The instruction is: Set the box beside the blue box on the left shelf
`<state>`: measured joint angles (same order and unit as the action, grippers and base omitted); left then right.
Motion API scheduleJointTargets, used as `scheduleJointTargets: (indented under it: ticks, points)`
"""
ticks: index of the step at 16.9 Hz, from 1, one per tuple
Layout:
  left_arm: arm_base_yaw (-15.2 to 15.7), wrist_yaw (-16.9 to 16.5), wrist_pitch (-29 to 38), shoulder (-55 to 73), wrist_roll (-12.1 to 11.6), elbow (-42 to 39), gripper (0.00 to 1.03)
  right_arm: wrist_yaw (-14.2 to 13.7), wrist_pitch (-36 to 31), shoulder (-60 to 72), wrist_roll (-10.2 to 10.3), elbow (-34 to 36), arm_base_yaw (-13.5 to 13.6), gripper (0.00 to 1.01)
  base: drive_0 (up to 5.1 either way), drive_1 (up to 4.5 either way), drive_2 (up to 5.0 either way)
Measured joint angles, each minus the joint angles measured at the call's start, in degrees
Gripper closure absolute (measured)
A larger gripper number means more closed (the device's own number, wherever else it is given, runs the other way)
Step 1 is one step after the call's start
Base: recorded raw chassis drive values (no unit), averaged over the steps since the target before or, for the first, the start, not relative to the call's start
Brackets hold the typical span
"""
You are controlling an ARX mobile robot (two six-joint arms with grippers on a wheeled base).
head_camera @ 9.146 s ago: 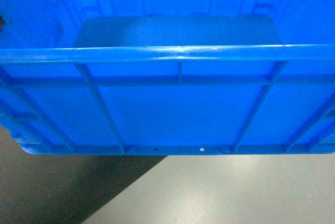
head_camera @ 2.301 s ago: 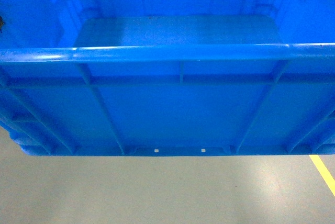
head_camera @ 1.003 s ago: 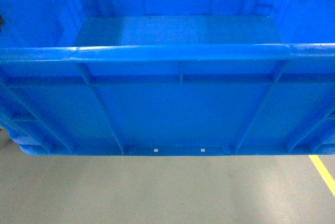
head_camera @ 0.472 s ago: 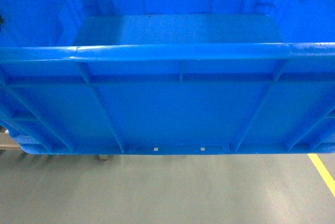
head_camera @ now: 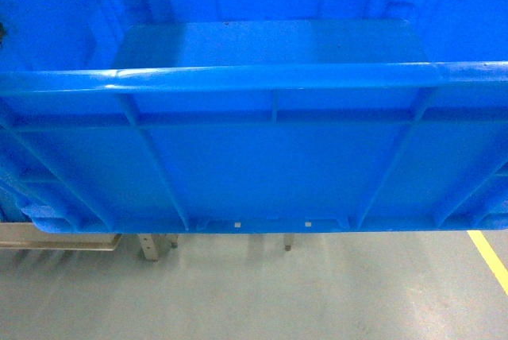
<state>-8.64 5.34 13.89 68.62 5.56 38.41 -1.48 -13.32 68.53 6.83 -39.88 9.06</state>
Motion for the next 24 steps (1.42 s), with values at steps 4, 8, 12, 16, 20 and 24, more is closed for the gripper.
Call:
scheduleJointTargets:
  ticks: [4,8,12,16,20,24]
  points:
    - [-0.20,0.04,-0.20,-0.02,0.00,0.00,0.96,-0.04,0.37,-0.07,0.00,0.00,-0.07,0.93,-5.0,2.36,2.4]
    - [-0.15,0.04,-0.11,-0.02,0.00,0.00,0.96,-0.04,0.22,-0.02,0.02,0.00,-0.07,0.93,-5.0,2.36,2.4]
    - [-0.15,0.02,-0.26,-0.02,0.02,0.00,0.96,-0.04,0.33,-0.02,0.02,0.00,-0.07,0.93,-5.0,2.39,2.4]
    - [-0.15,0.04,-0.20,-0.02,0.00,0.00,0.96,-0.02,0.26,-0.02,0.02,0.00,-0.04,0.93,-4.9,2.43,2.4]
    - [-0.15,0.04,-0.24,-0.02,0.00,0.00,0.96,-0.02,0.33,-0.02,0.02,0.00,-0.04,0.93,-5.0,2.41,2.4]
    - [-0.15,0.04,-0.20,-0.02,0.00,0.00,0.96,-0.02,0.17,-0.02,0.00,0.00,-0.04,0.93,-4.9,2.45,2.4]
